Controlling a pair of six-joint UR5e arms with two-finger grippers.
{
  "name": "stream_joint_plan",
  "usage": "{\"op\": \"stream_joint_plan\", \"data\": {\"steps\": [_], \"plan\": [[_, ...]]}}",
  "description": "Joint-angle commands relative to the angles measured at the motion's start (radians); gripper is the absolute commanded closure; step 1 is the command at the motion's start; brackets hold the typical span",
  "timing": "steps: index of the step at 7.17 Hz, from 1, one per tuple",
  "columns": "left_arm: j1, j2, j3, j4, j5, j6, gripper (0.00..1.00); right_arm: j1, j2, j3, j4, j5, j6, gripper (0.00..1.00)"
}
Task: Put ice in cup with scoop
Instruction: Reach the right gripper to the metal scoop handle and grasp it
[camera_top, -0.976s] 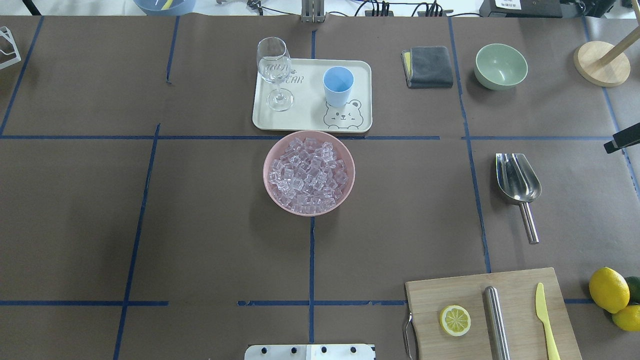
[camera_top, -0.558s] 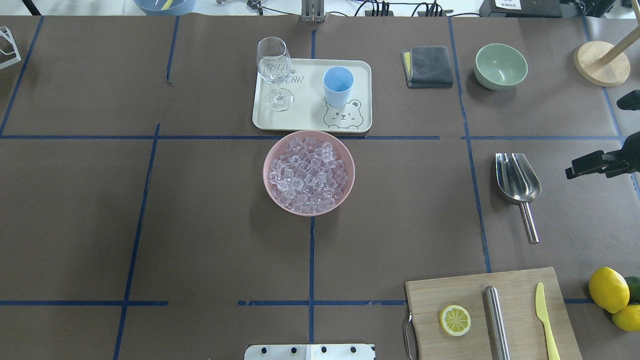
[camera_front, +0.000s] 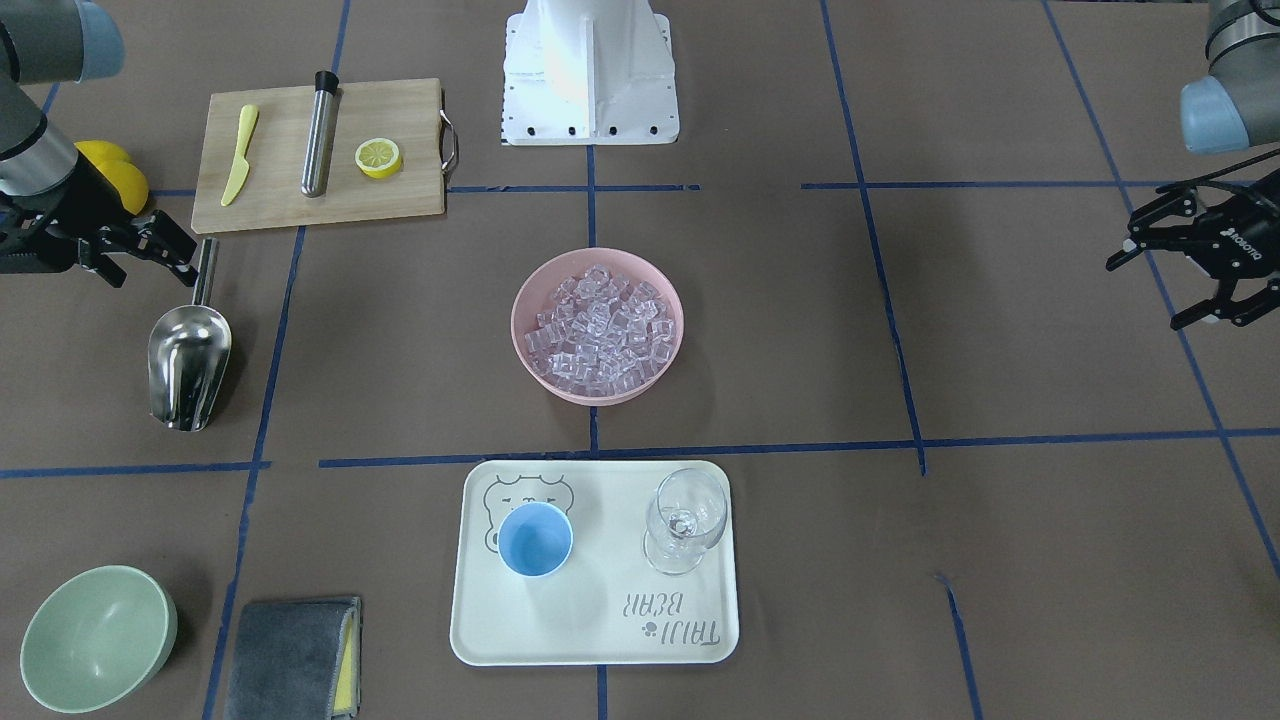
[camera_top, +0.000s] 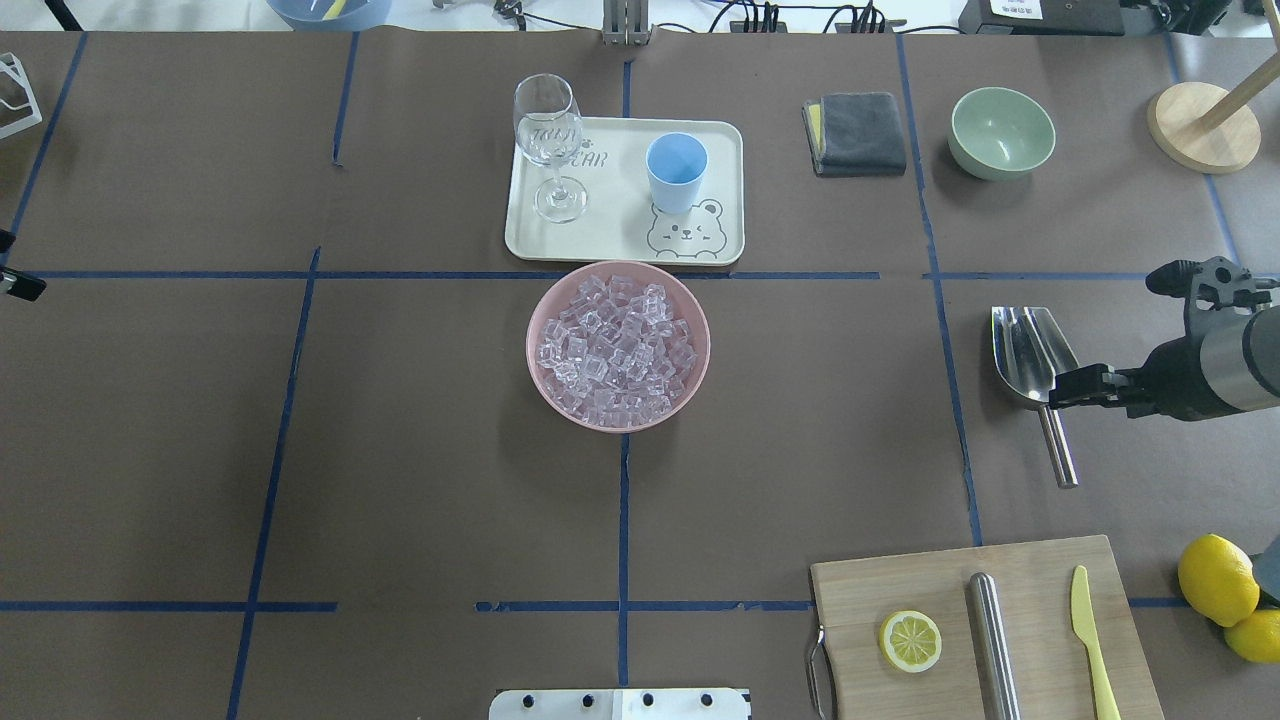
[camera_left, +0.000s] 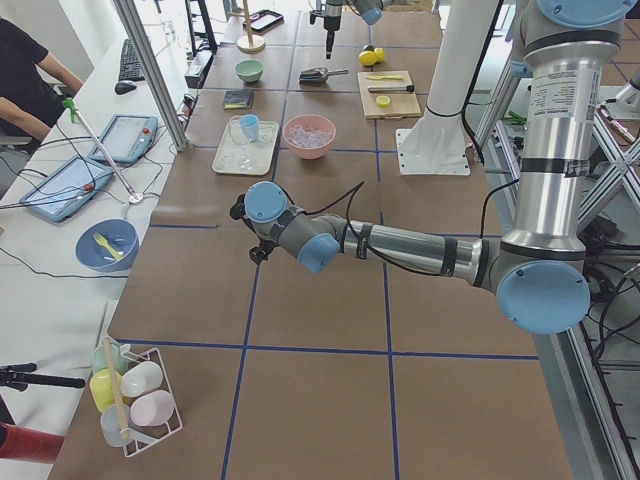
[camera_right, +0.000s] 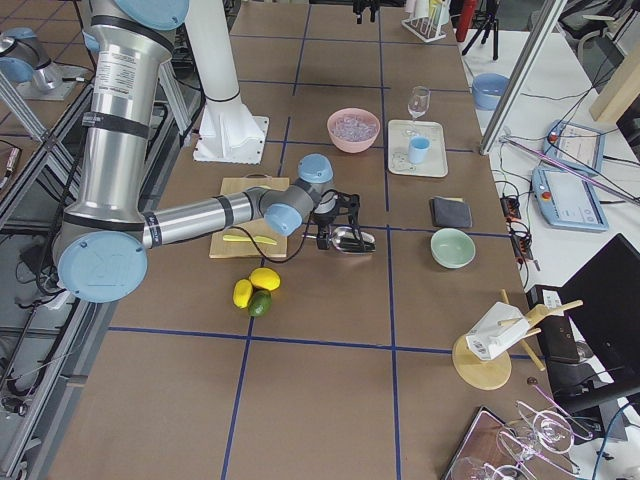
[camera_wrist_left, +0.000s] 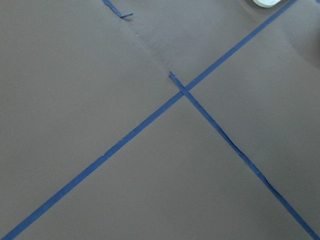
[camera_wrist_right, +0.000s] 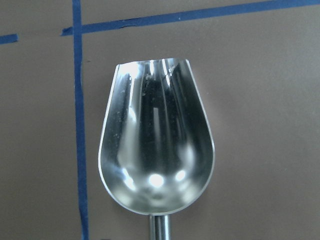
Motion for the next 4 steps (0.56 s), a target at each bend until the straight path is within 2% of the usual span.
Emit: {"op": "stream_joint_plan", "data": {"steps": [1,3,4], "plan": [[0.012,-0.003,-0.001,-0.024,0.0,0.0,0.0,-0.123,0.002,0.006,0.016,-0.135,0.083,0.05],[0.012,-0.003,0.001,-0.027,0.002,0.0,0.0,-0.19,-0.003,0.002,0.016,-0.193,0.112,0.05],[0.012,-0.001,0.004,-0.027,0.002,0.003,0.0,-0.203,-0.006,-0.001,0.015,-0.198,0.112,0.08]]}}
